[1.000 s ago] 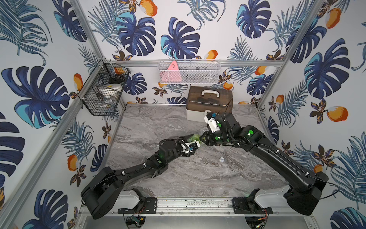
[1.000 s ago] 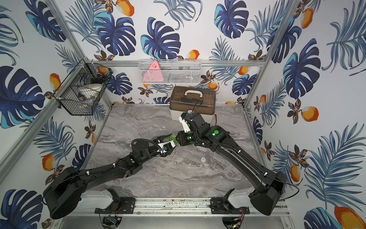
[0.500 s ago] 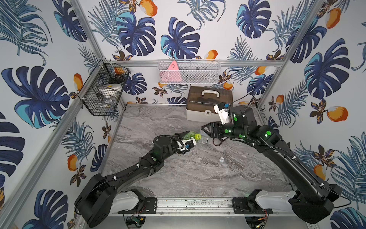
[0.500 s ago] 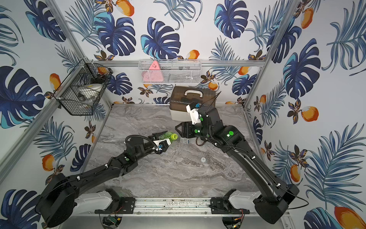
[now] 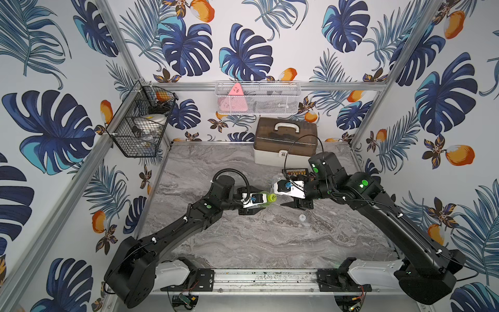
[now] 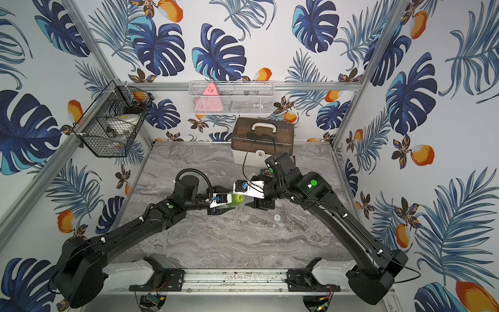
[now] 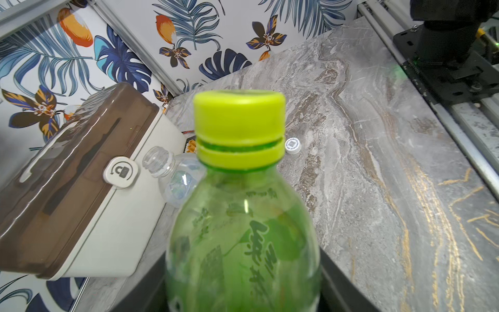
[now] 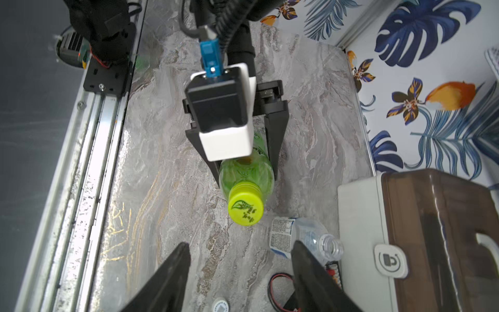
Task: Screw on the bottle caps
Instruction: Screw the bottle cap onto the plastic bottle.
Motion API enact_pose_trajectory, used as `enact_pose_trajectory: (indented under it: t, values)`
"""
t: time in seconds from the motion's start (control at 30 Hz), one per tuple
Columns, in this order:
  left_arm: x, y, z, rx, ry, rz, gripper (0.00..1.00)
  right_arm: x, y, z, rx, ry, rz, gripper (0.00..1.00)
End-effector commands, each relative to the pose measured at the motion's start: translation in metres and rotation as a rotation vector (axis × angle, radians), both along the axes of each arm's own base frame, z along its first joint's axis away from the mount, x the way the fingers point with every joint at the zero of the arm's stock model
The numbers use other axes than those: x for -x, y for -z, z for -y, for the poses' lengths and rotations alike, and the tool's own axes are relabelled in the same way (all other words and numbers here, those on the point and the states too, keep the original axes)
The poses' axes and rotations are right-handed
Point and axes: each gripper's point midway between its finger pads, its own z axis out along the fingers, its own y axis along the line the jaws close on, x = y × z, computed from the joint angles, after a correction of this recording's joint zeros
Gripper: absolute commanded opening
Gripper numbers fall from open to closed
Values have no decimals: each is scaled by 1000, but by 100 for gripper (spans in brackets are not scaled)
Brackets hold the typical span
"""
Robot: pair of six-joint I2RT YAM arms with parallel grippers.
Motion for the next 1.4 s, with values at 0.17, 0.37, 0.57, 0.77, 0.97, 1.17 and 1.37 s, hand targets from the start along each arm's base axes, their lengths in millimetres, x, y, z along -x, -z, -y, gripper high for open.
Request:
enact_pose_trajectory:
  t: [0.17,0.37,0.57,0.77,0.97,1.17,1.37]
  values:
    - [9,-10,7,58,60,-27,64,-6,16,-14,109,-128,180,53]
    - [11,-12,8,67,71,-33,64,-12,20,-17,136,-125,219,46]
    - [11,-12,9,69,71,-33,64,-9,26,-20,145,-140,207,42]
    - [11,-11,9,70,69,-38,64,-10,29,-21,164,-141,210,35]
    - [11,-18,9,91,70,-29,64,-14,39,-20,197,-117,182,29]
    - [12,-34,11,162,70,9,63,-22,45,-28,125,21,80,27]
    - [-3,-54,6,235,-59,180,63,-27,32,-55,-169,351,-299,23]
